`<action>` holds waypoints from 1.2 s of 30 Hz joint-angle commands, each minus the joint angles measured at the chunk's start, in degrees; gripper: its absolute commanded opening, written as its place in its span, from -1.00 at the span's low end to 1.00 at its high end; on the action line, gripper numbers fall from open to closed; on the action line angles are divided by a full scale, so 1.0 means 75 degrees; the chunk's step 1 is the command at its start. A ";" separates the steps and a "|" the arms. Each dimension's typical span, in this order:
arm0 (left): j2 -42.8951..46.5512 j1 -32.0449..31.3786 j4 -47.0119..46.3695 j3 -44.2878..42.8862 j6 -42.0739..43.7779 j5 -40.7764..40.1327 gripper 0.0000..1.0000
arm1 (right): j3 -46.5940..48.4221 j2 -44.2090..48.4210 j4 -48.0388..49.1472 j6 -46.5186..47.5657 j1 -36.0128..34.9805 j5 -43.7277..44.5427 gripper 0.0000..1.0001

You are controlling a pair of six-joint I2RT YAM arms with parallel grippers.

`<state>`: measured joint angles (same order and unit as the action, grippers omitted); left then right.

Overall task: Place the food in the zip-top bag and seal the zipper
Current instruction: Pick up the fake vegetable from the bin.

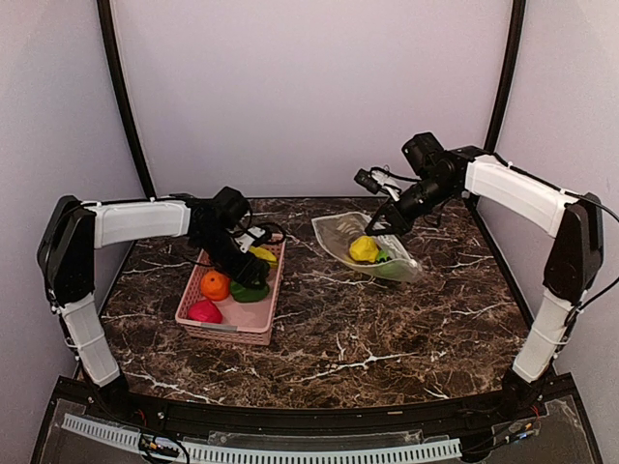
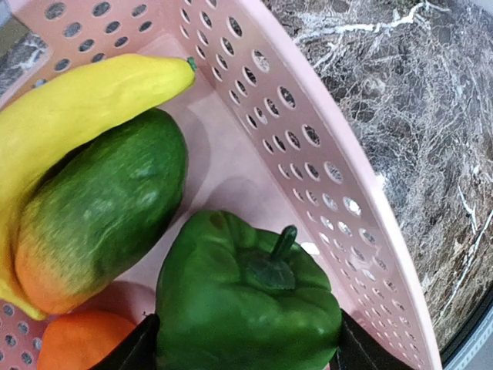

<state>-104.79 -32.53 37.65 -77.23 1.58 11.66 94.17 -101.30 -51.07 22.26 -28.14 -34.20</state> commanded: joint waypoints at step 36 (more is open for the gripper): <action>0.1879 -0.2594 -0.8685 0.0867 -0.3729 0.0161 -0.04 | 0.0678 0.0418 -0.0187 -0.0492 -0.0150 -0.0757 -1.00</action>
<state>-88.07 -51.44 -22.06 -69.71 -24.69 12.64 98.00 -99.98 -51.68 19.22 -28.75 -37.89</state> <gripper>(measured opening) 0.678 0.003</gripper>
